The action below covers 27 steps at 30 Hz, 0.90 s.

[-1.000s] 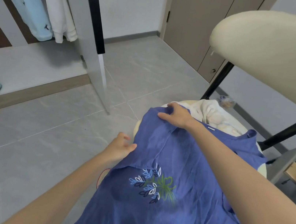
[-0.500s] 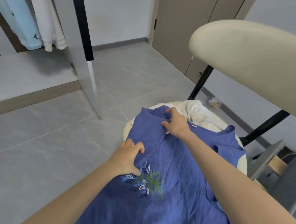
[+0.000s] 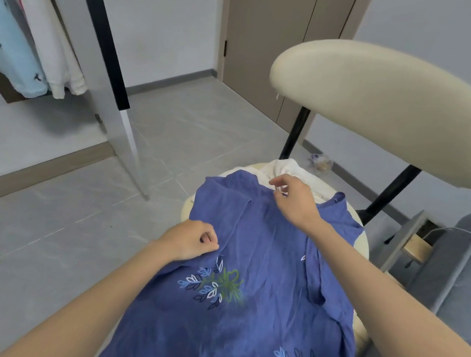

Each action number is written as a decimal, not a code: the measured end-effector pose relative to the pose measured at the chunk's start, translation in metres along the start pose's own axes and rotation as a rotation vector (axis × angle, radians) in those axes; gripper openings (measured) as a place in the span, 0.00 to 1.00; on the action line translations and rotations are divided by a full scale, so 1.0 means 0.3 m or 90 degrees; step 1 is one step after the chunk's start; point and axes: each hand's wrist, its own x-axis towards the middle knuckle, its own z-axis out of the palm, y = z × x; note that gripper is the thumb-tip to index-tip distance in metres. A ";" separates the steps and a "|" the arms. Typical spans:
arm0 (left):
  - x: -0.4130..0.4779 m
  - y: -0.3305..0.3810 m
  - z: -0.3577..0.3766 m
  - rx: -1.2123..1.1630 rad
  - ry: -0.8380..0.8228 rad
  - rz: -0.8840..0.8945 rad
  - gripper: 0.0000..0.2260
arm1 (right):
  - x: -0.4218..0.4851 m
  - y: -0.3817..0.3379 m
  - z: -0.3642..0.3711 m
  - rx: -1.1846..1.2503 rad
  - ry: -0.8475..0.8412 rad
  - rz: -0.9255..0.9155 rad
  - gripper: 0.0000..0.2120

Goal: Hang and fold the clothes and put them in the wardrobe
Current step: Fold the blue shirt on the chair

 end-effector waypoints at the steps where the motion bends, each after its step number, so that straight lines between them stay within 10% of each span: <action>1: 0.014 0.022 -0.011 -0.004 0.036 0.003 0.06 | -0.016 0.020 -0.026 0.002 0.015 0.004 0.16; 13: 0.317 0.104 -0.070 0.097 0.116 0.042 0.31 | -0.143 0.347 -0.206 -0.105 -0.017 0.145 0.30; 21: 0.475 0.063 -0.096 0.126 0.013 0.001 0.52 | -0.051 0.429 -0.195 -0.132 -0.075 0.205 0.58; 27: 0.507 0.051 -0.087 0.121 0.063 0.031 0.41 | -0.035 0.474 -0.159 -0.217 -0.065 0.212 0.44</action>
